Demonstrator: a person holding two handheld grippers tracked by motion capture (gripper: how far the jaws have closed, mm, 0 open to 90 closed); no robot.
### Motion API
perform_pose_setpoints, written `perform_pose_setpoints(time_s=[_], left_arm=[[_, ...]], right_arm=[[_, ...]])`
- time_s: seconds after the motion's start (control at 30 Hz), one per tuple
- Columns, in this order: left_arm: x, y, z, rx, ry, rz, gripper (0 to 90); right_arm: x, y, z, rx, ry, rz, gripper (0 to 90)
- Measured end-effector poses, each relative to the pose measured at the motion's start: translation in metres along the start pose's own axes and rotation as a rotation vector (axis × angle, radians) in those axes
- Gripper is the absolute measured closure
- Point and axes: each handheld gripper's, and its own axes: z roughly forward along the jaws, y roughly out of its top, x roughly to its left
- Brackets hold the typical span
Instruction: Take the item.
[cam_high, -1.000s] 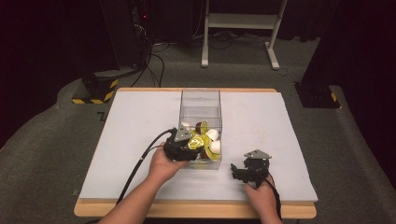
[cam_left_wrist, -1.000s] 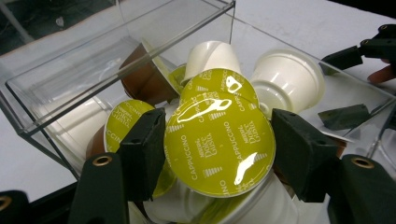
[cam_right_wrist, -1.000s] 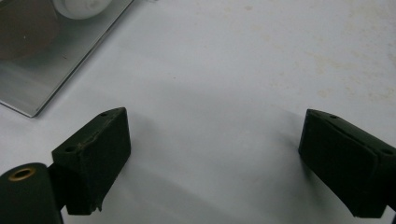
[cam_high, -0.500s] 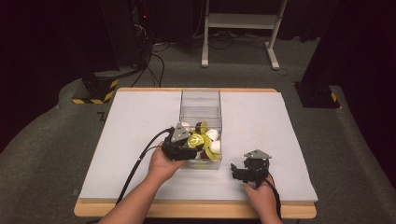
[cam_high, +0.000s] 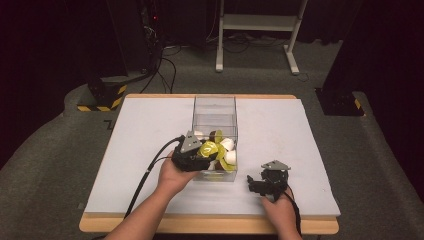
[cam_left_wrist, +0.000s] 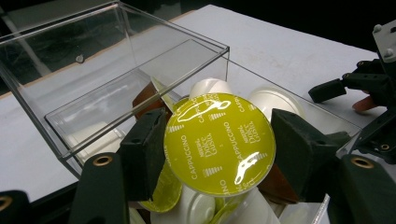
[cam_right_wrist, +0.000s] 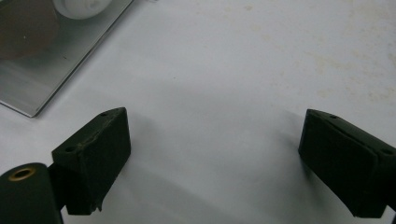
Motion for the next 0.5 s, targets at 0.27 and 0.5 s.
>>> perform_pose_setpoints(time_s=[0.27,0.5], left_arm=[[-0.0011,0.0033,-0.0054,-0.035,-0.004,-0.021,37.9],[0.0015,0.0064,-0.0099,-0.037,-0.007,-0.016,37.9]], right_arm=[[0.0001,0.0,0.0,0.0,0.0,0.0,9.1],[0.0,0.0,0.0,0.0,0.0,0.0,9.0]])
